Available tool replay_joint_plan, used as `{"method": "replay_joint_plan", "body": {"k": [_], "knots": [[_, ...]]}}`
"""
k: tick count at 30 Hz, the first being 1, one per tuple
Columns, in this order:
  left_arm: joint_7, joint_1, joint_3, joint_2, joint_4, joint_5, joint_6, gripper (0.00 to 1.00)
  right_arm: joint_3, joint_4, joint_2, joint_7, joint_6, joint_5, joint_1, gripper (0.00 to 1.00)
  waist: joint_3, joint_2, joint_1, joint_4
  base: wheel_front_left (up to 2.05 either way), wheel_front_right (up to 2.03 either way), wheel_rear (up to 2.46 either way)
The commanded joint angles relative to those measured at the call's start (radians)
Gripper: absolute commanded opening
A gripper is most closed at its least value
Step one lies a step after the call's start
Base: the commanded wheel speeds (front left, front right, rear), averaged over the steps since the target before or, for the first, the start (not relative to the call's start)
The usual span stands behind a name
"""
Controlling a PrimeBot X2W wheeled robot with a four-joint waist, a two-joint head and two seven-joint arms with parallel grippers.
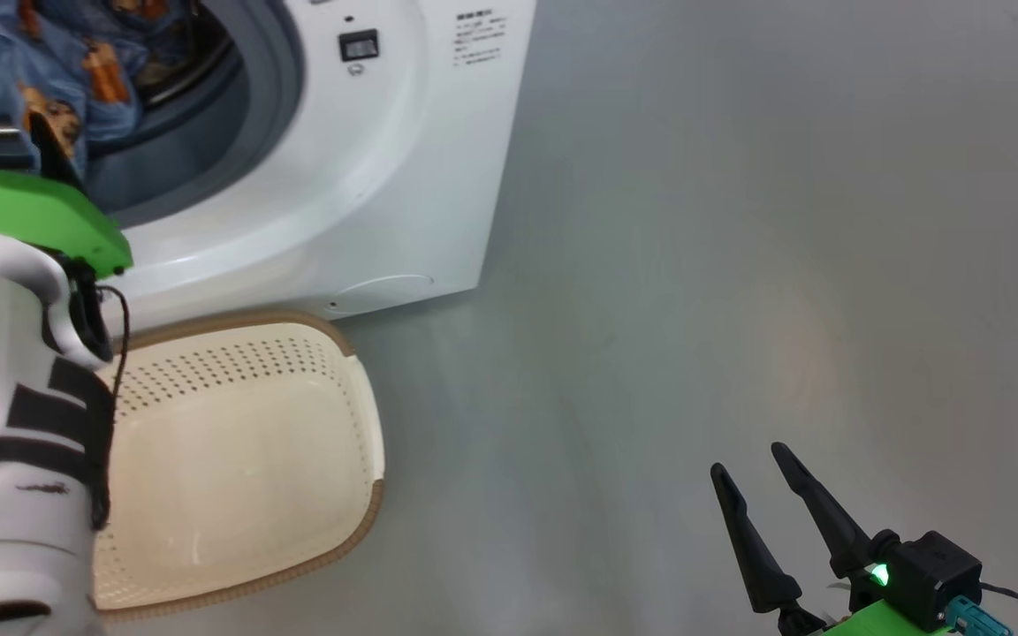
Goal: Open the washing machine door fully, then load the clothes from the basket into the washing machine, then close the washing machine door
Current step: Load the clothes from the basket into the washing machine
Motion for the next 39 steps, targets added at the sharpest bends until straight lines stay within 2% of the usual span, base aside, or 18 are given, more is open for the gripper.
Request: {"method": "replay_joint_plan", "body": {"k": [1,10,18,22,25,33,39], "knots": [[-0.006,0.029,0.015,0.029,-0.047,0.003,-0.011,1.00,0.013,-0.019,-0.012,-0.005,0.003,-0.008,0.013,1.00,-0.027,0.0000,0.0001,0.030,0.00,0.00,0.00],[-0.006,0.119,0.016,-0.012,-0.191,0.019,-0.040,1.00,-0.010,-0.032,-0.009,-0.005,0.003,-0.011,-0.012,1.00,-0.007,0.0000,0.0001,0.068,0.00,0.00,0.00],[-0.006,0.309,-0.028,-0.062,-0.390,0.042,-0.093,1.00,-0.055,-0.054,-0.011,-0.005,0.003,-0.024,-0.043,1.00,0.020,0.0000,0.0001,0.122,0.00,0.00,0.00],[-0.006,0.406,-0.053,-0.074,-0.518,0.040,-0.097,1.00,-0.073,-0.064,-0.017,-0.005,0.003,-0.029,-0.057,1.00,0.033,0.0000,0.0001,0.153,0.00,0.00,0.00],[-0.006,0.488,-0.078,-0.078,-0.621,0.040,-0.089,1.00,-0.084,-0.067,-0.022,-0.005,0.003,-0.033,-0.064,1.00,0.034,0.0000,0.0001,0.174,0.00,0.00,0.00],[-0.006,0.749,-0.136,-0.081,-0.880,0.032,-0.028,1.00,-0.089,-0.070,-0.031,-0.005,0.003,-0.036,-0.071,1.00,0.024,0.0000,0.0001,0.200,0.00,0.00,0.00],[0.015,0.868,-0.205,-0.082,-1.029,0.010,0.016,1.00,-0.109,-0.077,-0.037,-0.005,0.003,-0.041,-0.074,1.00,0.022,0.0000,0.0001,0.235,0.00,0.00,0.00]]}}
